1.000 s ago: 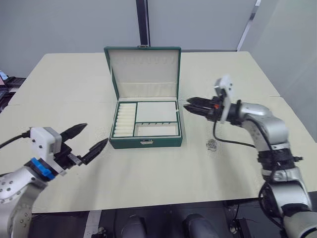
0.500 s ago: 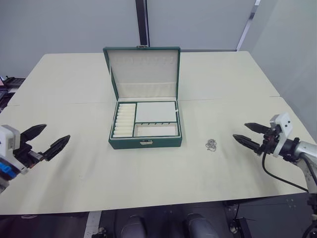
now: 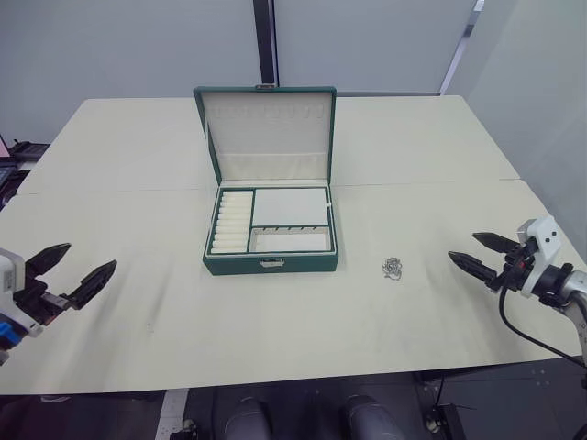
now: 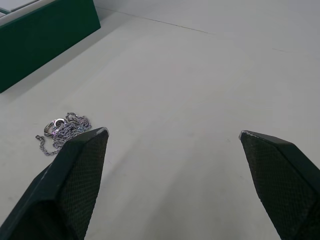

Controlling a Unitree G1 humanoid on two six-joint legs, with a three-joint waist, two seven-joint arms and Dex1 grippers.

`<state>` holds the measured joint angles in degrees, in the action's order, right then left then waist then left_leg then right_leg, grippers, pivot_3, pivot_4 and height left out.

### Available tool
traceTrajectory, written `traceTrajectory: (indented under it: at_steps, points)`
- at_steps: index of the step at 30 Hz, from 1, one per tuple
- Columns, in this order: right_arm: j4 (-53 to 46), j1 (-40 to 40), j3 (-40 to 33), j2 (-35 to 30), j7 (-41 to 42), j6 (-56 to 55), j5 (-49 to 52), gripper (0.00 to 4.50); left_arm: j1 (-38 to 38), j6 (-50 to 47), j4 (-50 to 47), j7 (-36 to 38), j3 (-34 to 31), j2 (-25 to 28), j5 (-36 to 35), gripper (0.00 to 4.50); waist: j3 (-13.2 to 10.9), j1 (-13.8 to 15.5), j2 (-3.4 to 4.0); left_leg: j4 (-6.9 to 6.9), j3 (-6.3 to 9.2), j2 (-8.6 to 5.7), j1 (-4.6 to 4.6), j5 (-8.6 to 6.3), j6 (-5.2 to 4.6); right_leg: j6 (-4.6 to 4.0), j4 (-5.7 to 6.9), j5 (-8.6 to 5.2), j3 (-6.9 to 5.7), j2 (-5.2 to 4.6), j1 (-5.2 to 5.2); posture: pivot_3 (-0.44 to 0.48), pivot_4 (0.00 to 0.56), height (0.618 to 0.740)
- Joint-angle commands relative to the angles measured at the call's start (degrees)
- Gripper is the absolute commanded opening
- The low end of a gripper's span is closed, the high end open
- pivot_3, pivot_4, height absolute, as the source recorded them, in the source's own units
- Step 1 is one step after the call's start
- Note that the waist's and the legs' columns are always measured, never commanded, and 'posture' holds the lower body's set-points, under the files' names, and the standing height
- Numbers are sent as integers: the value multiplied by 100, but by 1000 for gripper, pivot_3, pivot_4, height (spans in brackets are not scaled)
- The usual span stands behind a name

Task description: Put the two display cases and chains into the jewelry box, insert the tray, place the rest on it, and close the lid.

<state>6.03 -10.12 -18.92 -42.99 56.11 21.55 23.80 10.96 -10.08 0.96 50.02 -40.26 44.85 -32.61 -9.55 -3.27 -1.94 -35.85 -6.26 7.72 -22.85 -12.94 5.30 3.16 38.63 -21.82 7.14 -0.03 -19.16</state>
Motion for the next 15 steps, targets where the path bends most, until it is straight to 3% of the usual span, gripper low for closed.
traceTrajectory:
  at_steps: [1, 7, 15]
  points:
    - [-257, 20, -101, -183, 148, -47, 148, 4456, -8, -126, -465, 2, -78, 44, -149, 4500, 0, 2, 0, -1, 0, 0, 0, 0, 0, 0, 0, 0, 0, 0, 1, 0, 150, 740]
    - [-666, 256, 46, -322, 465, 20, 238, 4456, -282, -671, -1502, 179, 702, 79, -434, 4500, 0, 20, 0, -5, 4, 0, 0, 0, 0, 1, 0, 0, -4, -1, 9, 0, 150, 740]
    - [-1229, 210, 640, -381, 808, -12, 225, 4456, -1452, -1129, -2376, 624, 2560, -34, -536, 4500, 2, 58, 4, -16, 7, -3, 1, 1, 1, 2, 9, 1, 0, 2, 10, 0, 150, 740]
